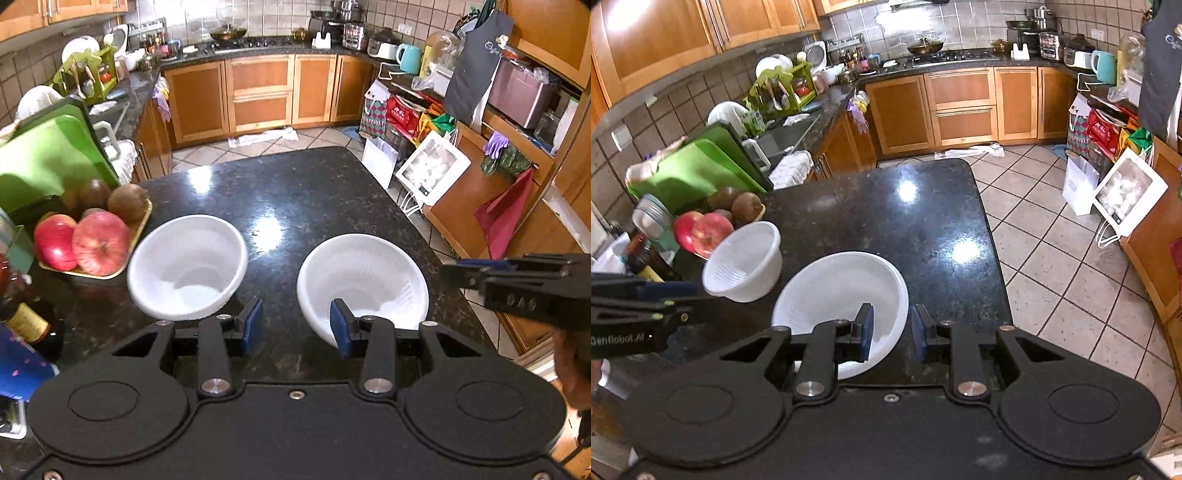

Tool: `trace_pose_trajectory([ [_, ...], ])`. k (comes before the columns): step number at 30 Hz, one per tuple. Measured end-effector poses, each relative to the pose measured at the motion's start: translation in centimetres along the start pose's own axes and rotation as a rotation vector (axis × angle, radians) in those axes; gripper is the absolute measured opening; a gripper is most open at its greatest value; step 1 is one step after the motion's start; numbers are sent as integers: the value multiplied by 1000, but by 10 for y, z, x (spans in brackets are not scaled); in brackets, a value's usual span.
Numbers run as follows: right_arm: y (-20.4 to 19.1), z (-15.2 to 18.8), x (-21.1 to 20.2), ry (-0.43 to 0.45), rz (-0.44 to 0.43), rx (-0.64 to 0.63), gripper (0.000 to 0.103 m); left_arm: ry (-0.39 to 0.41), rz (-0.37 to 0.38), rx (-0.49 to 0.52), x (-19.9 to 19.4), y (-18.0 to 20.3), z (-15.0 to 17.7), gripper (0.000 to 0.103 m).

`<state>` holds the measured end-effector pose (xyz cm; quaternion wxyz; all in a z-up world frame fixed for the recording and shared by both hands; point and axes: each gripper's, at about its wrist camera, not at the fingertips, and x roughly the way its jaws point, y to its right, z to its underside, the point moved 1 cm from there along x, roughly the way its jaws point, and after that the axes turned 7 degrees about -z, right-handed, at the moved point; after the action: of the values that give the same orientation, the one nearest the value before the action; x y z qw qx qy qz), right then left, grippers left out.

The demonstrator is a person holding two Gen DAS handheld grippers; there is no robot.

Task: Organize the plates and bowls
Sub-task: 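Grasp the rim of a second white bowl with the left tool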

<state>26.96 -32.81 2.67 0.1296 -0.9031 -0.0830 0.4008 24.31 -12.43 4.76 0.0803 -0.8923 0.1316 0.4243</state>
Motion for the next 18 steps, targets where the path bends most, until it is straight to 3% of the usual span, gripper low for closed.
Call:
trace_pose_trajectory([
  [16, 18, 0, 33, -51, -21, 4, 25, -107, -9, -7, 49, 18, -6, 49],
  [18, 18, 2, 35, -58, -16, -1, 23, -111, -1, -13, 52, 18, -6, 45],
])
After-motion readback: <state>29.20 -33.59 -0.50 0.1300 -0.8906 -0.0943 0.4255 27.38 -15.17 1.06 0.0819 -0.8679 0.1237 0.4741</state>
